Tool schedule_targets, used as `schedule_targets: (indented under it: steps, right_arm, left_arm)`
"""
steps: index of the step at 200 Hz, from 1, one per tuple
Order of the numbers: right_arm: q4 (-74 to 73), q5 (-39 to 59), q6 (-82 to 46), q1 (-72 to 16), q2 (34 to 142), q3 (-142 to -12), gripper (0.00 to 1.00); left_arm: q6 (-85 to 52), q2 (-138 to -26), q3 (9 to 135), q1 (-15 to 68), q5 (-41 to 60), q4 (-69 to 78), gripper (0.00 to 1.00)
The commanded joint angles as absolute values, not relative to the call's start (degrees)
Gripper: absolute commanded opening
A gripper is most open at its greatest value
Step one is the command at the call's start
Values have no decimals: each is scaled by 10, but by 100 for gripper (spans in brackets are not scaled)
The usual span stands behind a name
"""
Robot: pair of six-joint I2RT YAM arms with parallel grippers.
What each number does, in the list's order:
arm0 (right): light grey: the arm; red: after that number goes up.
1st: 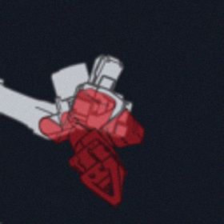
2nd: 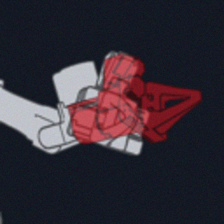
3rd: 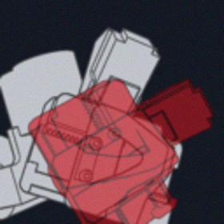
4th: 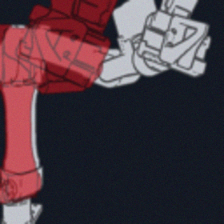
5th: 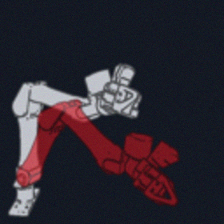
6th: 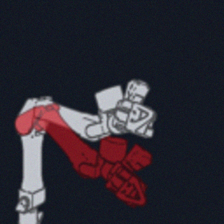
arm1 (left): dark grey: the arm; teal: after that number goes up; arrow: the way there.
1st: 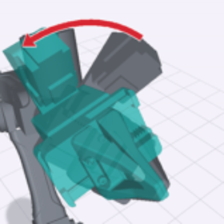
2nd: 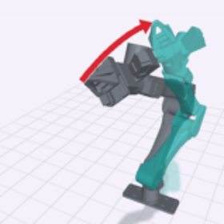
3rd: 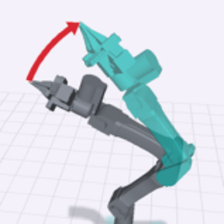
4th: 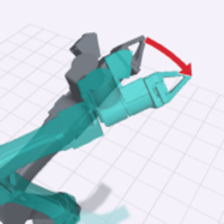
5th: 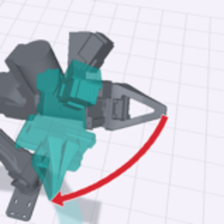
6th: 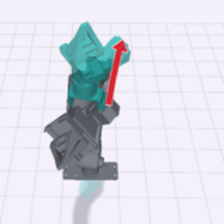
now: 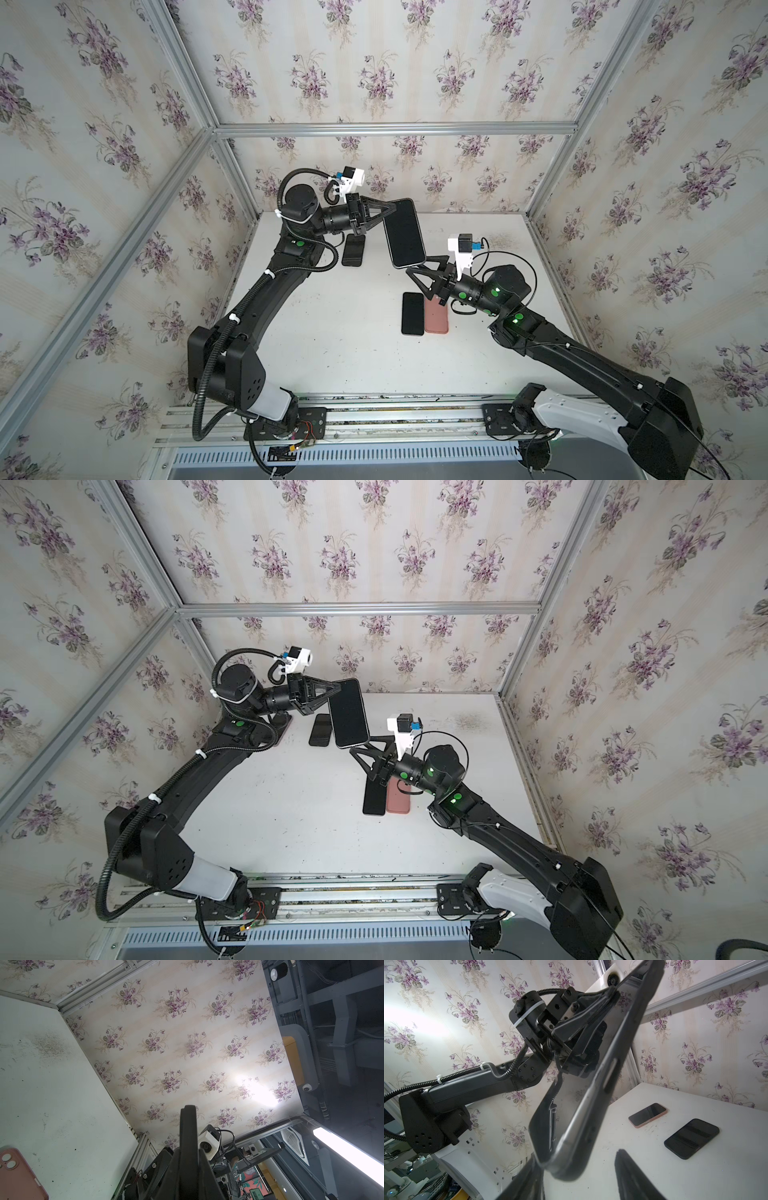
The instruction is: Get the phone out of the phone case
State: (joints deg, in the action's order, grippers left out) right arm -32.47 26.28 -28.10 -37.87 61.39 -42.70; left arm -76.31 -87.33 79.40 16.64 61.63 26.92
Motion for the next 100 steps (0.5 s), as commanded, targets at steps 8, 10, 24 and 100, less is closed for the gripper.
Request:
schedule_targets:
  steps: [8, 10, 24, 100]
  right_arm:
    - [-363, 270, -291, -379, 614, -432, 60]
    - [-364, 269, -292, -379, 615, -432, 60]
    - [-368, 261, -294, -379, 616, -428, 60]
    - [-377, 229, -298, -372, 615, -415, 59]
  left_arm:
    - [-777, -875, 798, 167, 619, 312, 0]
    - [-777, -875, 799, 167, 618, 312, 0]
    - [-777, -874, 798, 167, 619, 315, 0]
    - [-780, -870, 795, 174, 631, 332, 0]
